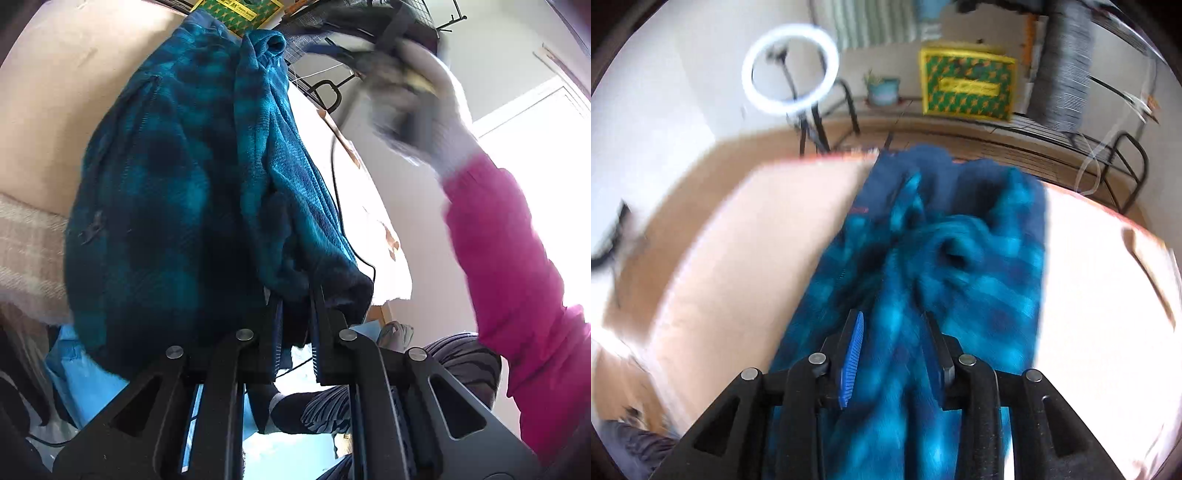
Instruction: Fold large clothes
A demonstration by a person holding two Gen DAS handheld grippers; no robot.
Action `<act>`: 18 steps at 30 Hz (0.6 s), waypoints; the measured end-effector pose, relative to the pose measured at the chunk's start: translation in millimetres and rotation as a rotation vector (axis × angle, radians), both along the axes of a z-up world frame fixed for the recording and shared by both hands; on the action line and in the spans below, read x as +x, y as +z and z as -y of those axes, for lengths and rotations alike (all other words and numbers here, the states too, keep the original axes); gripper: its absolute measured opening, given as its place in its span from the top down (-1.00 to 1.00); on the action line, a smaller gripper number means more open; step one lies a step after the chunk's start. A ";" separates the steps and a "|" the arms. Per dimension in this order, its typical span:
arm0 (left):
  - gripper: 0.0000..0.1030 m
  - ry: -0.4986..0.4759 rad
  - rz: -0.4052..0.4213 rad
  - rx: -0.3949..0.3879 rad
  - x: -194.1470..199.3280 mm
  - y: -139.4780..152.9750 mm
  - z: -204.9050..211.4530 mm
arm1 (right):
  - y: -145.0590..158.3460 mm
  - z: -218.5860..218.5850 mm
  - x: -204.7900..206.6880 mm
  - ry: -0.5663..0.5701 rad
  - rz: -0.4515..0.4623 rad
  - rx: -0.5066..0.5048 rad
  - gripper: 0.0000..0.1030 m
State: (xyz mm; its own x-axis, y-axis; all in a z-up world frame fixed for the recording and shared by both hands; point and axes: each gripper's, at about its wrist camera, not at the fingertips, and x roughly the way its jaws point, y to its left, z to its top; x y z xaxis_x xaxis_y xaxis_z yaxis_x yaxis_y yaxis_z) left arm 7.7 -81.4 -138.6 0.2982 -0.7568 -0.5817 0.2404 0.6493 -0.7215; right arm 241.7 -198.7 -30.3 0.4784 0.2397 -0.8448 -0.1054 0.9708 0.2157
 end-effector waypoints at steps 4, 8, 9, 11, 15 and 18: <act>0.42 -0.001 0.010 0.013 -12.7 9.4 -15.4 | 16.1 51.7 -71.6 -0.043 -0.001 0.047 0.36; 0.20 0.002 0.009 0.018 -15.5 24.2 -40.5 | 11.2 90.6 -143.1 -0.086 -0.032 0.104 -0.14; 0.15 0.006 0.010 0.019 -14.0 25.2 -46.0 | 5.0 95.9 -158.8 -0.101 -0.051 0.120 -0.16; -0.05 0.018 0.013 0.021 -0.5 29.4 -45.5 | -12.6 104.4 -189.6 -0.123 -0.097 0.159 -0.16; -0.14 0.018 -0.004 0.028 18.2 38.6 -40.2 | -56.5 113.1 -217.4 -0.160 -0.208 0.256 -0.16; -0.15 0.008 -0.051 0.036 35.5 37.5 -25.5 | -85.9 111.6 -220.6 -0.162 -0.272 0.300 -0.16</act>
State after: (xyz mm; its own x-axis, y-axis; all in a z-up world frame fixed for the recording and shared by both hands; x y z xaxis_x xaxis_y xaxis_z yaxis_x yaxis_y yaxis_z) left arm 43.1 -55.9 -101.1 0.2736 -0.7329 -0.6228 0.1984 0.6766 -0.7091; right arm 21.0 -310.3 -116.2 0.2997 0.4340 -0.8496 0.1429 0.8601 0.4898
